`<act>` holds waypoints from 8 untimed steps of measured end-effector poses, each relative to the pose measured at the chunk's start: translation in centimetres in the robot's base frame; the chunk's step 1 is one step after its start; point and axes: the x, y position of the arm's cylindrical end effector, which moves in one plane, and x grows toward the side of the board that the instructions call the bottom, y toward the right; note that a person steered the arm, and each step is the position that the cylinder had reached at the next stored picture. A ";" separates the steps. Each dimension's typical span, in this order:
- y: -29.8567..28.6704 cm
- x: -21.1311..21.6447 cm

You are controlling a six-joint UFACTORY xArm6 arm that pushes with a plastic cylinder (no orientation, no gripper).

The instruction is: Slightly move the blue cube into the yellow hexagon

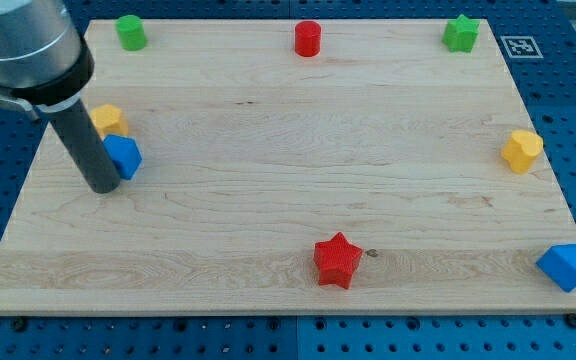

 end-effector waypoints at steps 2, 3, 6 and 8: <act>6.0 0.0; 6.8 0.0; 6.1 -2.5; 4.1 -3.4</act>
